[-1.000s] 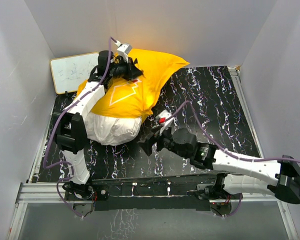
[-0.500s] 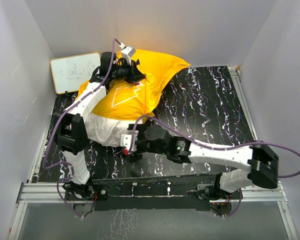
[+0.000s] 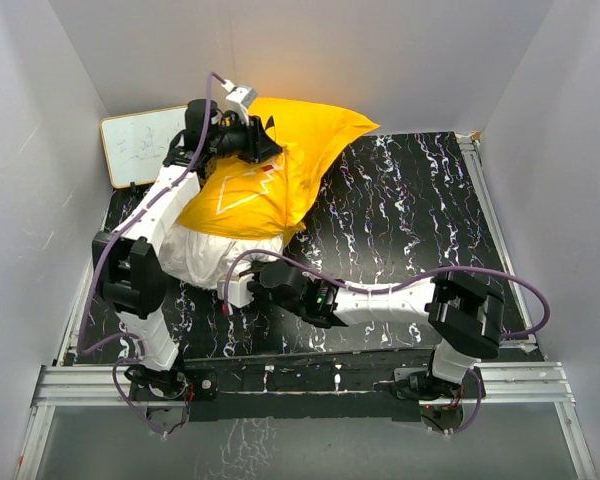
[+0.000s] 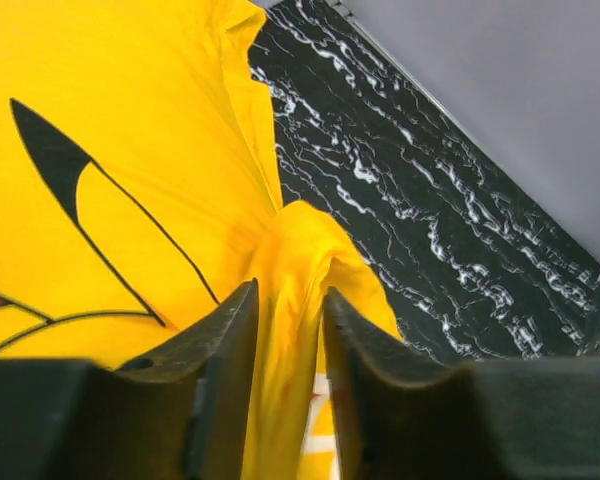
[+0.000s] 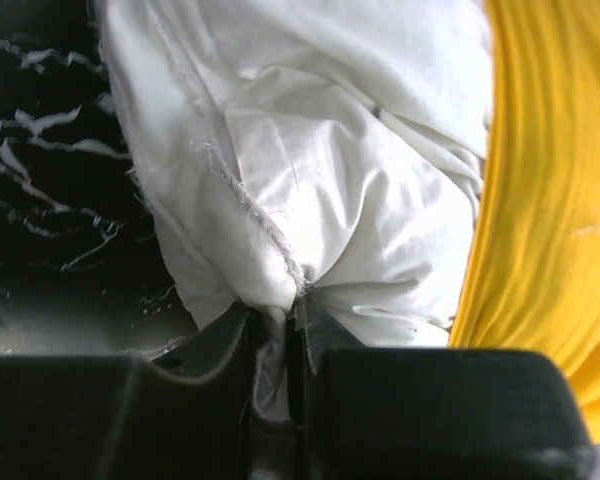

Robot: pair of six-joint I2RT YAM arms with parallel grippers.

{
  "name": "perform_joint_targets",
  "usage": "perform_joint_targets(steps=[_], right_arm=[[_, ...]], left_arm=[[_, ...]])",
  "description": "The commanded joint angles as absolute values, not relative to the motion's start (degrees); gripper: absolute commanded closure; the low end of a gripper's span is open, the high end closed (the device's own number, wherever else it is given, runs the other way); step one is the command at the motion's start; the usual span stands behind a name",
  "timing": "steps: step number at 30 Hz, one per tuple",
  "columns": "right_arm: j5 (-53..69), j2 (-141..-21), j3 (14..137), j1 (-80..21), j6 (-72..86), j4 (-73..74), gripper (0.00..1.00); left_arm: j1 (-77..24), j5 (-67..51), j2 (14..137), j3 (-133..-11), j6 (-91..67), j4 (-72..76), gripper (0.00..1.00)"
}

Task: Remove the pillowcase from the pillow
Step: Remove the pillow from the pillowcase.

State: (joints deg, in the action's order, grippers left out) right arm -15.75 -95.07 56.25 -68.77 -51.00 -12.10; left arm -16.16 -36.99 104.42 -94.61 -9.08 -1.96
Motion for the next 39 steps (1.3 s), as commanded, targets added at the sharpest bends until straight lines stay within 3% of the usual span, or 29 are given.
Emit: perform_joint_targets(steps=[1, 4, 5, 13, 21, 26, 33, 39], right_arm=[[-17.2, -91.2, 64.0, -68.0, -44.5, -12.7, 0.92], [-11.9, -86.0, 69.2, -67.2, -34.0, -7.9, 0.92], [-10.7, -84.5, 71.1, -66.9, -31.1, -6.7, 0.92], [-7.9, -83.0, 92.2, -63.6, -17.0, 3.6, 0.92], [-9.0, -89.5, 112.1, -63.6, -7.3, 9.3, 0.92], [-8.8, -90.4, 115.8, -64.5, -4.6, 8.8, 0.92], [-6.8, -88.9, 115.4, -66.2, -2.0, 9.2, 0.92], [-4.4, -88.2, 116.8, -67.1, 0.5, 9.0, 0.92]], left_arm=[[-11.7, -38.9, 95.5, -93.5, -10.5, -2.9, 0.48], [-8.2, -40.1, 89.6, -92.5, -5.2, -4.5, 0.08], [-6.9, -41.1, 87.0, -91.5, -2.8, -4.5, 0.04], [-2.6, -56.3, 66.2, -91.2, 18.9, -18.9, 0.03], [-2.5, -60.3, 59.4, -93.5, 20.6, -37.0, 0.03], [-2.6, -52.8, 56.1, -90.7, 26.7, -41.2, 0.03], [-2.6, -41.8, 56.5, -87.0, 33.7, -30.4, 0.03], [-2.6, -51.1, 62.2, -93.9, 35.7, -37.5, 0.03]])
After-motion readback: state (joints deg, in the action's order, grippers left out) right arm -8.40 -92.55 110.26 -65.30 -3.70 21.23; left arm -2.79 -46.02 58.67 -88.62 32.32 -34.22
